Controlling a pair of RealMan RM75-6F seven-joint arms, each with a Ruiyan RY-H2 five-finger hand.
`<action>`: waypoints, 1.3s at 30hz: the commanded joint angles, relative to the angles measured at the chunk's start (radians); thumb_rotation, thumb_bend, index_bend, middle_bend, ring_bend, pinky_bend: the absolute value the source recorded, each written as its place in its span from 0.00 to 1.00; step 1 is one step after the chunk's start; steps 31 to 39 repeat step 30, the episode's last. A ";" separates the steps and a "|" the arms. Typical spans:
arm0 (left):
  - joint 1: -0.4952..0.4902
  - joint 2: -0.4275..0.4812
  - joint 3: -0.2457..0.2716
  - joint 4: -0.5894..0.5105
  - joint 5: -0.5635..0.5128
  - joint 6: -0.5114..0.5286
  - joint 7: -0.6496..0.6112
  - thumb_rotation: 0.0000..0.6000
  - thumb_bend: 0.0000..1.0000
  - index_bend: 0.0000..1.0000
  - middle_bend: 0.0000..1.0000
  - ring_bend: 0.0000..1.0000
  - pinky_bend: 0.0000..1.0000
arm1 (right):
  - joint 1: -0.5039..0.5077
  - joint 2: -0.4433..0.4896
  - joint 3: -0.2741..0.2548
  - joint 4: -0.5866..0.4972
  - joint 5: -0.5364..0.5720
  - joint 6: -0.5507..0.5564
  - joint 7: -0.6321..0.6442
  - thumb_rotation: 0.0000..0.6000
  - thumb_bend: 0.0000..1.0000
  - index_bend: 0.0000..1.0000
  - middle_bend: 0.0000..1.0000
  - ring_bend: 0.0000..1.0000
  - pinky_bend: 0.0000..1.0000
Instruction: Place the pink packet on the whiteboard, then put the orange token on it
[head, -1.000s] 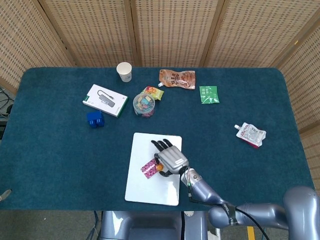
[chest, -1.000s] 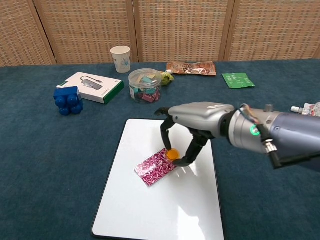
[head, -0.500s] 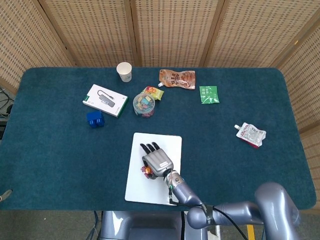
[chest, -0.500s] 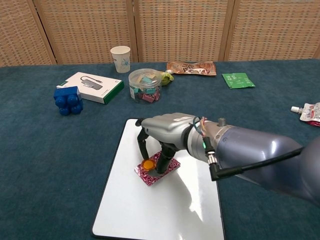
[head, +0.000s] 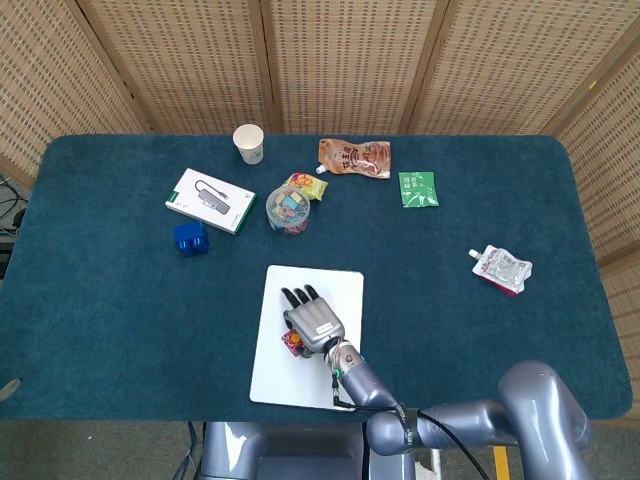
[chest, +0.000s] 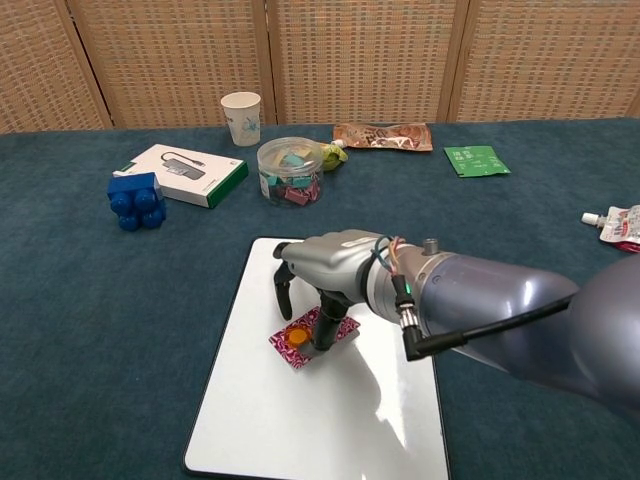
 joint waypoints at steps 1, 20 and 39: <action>0.000 0.000 0.000 0.000 -0.002 -0.001 0.001 1.00 0.05 0.00 0.00 0.00 0.00 | -0.002 0.016 -0.001 -0.018 -0.012 0.007 0.008 1.00 0.36 0.38 0.00 0.00 0.00; 0.023 0.008 0.008 -0.033 0.045 0.062 0.025 1.00 0.05 0.00 0.00 0.00 0.00 | -0.281 0.487 -0.128 -0.089 -0.535 0.120 0.459 1.00 0.17 0.15 0.00 0.00 0.00; 0.053 -0.006 0.001 -0.063 0.058 0.151 0.122 1.00 0.04 0.00 0.00 0.00 0.00 | -0.560 0.582 -0.189 0.108 -0.717 0.384 0.892 1.00 0.00 0.00 0.00 0.00 0.00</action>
